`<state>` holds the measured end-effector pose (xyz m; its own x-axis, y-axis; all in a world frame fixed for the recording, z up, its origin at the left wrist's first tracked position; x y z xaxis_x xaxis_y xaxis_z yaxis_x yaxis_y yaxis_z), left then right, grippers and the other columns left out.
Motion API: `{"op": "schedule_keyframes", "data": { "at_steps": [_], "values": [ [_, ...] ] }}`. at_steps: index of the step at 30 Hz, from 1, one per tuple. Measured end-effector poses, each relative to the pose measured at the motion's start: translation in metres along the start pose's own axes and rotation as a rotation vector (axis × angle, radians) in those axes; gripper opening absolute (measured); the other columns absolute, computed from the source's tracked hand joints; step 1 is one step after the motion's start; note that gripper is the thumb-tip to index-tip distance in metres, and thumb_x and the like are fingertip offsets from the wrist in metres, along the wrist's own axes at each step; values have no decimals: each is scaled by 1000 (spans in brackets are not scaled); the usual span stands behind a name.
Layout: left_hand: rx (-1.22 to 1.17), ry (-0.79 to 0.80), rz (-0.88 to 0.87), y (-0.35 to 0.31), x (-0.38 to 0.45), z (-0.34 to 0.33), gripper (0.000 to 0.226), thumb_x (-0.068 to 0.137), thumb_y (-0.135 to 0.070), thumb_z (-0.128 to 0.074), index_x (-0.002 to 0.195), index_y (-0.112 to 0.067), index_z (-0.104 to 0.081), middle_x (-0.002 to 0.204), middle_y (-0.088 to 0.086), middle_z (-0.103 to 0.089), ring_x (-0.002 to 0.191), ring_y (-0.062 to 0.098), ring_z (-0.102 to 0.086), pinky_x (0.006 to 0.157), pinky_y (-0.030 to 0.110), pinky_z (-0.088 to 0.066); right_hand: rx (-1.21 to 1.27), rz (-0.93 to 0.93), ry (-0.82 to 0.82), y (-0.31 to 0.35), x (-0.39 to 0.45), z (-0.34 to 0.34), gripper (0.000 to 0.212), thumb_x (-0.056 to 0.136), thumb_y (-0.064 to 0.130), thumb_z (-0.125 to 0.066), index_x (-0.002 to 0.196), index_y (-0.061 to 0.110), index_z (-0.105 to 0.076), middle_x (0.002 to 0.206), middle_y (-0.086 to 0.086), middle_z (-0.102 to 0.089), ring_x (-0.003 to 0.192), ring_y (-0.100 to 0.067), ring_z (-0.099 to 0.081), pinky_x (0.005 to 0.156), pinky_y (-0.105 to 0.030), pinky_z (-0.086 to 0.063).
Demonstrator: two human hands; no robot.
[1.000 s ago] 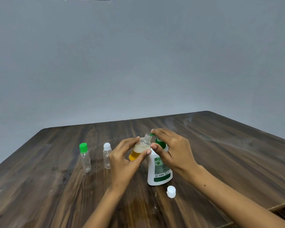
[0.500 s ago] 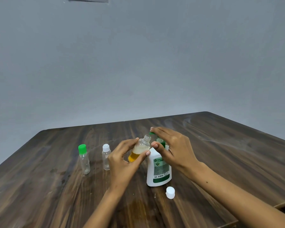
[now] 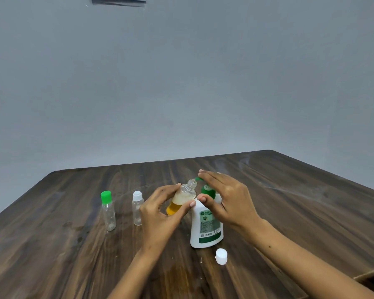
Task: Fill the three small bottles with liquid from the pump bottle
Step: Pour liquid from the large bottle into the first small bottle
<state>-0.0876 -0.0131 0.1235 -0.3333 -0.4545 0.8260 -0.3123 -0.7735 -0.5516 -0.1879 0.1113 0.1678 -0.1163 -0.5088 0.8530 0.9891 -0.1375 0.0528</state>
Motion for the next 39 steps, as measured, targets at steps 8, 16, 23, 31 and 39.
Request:
{"op": "schedule_keyframes", "data": {
  "at_steps": [8, 16, 23, 31, 39],
  "values": [
    [-2, 4, -1, 0, 0, 1, 46, 66, -33, -83, 105, -10, -74, 102, -10, -69, 99, -2, -65, 80, 7, -49, 3, 19, -4, 3, 7, 3, 77, 94, 67, -22, 109, 9, -70, 110, -4, -69, 103, -20, -65, 88, -27, -44],
    [-18, 2, -5, -4, -1, 1, 47, 67, -37, -80, 105, -9, -73, 101, -10, -69, 99, -2, -65, 81, 7, -49, 28, -52, -34, 1, -3, -5, 75, 93, 68, -24, 107, 10, -70, 105, -3, -70, 91, -17, -67, 75, -22, -48],
    [-13, -6, -7, -1, 0, 2, 44, 66, -32, -84, 104, -14, -73, 101, -12, -69, 98, -1, -66, 81, 8, -50, 30, -48, -53, 2, 1, -2, 74, 94, 67, -23, 107, 11, -70, 107, -1, -69, 94, -15, -65, 75, -20, -47],
    [-3, 3, -13, 0, 1, 0, 47, 66, -36, -82, 105, -11, -74, 102, -12, -69, 99, -1, -65, 80, 8, -50, 31, -31, -23, 1, 4, 0, 77, 93, 68, -20, 112, 11, -69, 117, -2, -67, 107, -16, -62, 87, -21, -41],
    [-21, 7, -14, -3, 0, 1, 46, 68, -42, -77, 106, -17, -70, 102, -15, -67, 100, -5, -64, 81, 7, -49, 81, -35, -43, -1, -6, -8, 75, 93, 68, -26, 115, 8, -66, 115, -4, -67, 103, -18, -64, 80, -28, -54]
  ]
}}
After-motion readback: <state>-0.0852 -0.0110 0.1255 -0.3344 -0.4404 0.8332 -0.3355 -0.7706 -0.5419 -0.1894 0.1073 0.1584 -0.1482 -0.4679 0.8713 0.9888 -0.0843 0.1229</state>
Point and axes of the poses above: each hand's wrist, its own x-axis towards the middle knuckle, its own z-axis out of the back of the hand, y = z × x, the point moved 9 cm from there along x, towards the middle knuckle
